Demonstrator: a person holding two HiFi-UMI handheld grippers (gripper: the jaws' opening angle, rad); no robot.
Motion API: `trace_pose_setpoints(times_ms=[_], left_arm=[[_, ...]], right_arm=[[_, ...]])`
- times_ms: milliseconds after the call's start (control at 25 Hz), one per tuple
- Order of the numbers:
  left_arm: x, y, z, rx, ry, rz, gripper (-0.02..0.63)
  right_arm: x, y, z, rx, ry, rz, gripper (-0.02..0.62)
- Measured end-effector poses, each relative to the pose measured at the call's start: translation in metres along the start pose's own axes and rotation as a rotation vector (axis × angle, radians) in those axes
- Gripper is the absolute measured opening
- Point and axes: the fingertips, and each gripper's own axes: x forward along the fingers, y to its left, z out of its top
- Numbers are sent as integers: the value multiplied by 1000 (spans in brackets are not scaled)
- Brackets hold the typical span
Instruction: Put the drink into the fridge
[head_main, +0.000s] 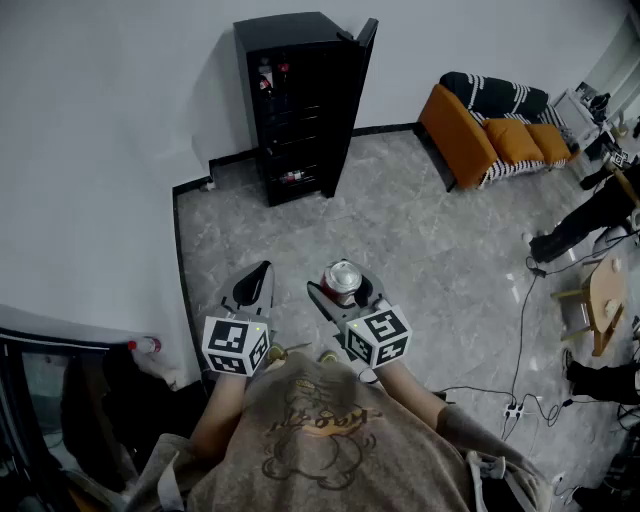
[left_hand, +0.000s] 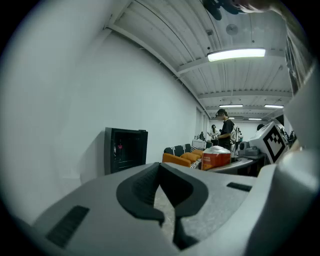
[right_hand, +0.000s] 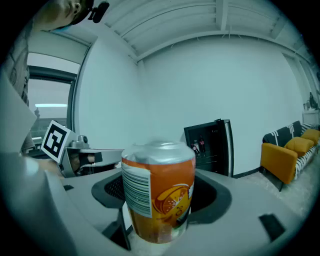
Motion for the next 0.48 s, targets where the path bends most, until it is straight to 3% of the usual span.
trace_pose_setpoints(times_ms=[480], left_arm=[[8, -12, -5, 0, 18, 1, 5]], right_arm=[[-5, -7, 3, -8, -12, 26, 353]])
